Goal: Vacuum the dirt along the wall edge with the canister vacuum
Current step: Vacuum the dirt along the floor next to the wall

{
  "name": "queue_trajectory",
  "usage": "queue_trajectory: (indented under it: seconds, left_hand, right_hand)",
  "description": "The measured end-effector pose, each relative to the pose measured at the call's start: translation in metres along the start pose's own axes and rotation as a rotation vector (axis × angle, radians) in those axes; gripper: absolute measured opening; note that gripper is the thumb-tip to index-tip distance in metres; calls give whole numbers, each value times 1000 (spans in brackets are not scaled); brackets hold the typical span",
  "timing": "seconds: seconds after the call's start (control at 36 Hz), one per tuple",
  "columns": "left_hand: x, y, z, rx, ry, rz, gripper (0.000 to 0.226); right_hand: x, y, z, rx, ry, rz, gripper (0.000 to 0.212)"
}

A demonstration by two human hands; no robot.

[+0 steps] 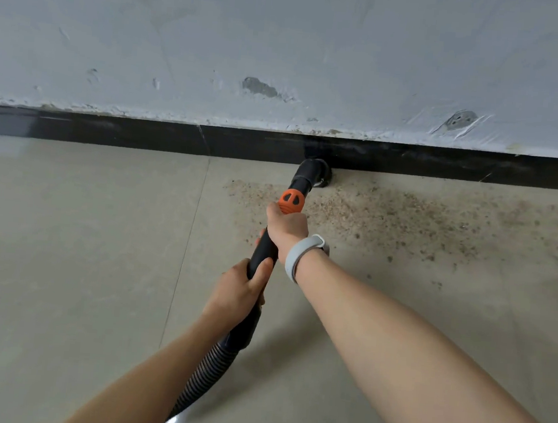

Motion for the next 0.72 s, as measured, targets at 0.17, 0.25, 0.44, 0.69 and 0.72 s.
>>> queue_trajectory:
  seconds: [0.17,0.25,0.44,0.69,0.72]
  left_hand:
    - [-5,23,-20,7,-56,-46,39]
    - [-7,36,-30,19,-91,-63,37]
    - [-10,54,-53,7,-139,-74,40]
    - [-19,82,-85,-18,-220,-119,40]
    - [-20,85,-88,-26,-227,-127,41]
  right_hand:
    - [-2,-4,30,-45,28,-20,46]
    - [-5,-6,48,-5,43,-28,44]
    - [-13,-5,78,30,83,-27,43]
    - [-30,-2,123,6,147,-54,50]
    - [-32,-2,128,2,151,-54,51]
Point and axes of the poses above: each hand's wrist, its own x-axis away from the middle knuckle, its own z-axis out of the back of the hand, y = z × x, the point moved 6 cm from there along -x, towards the middle knuckle
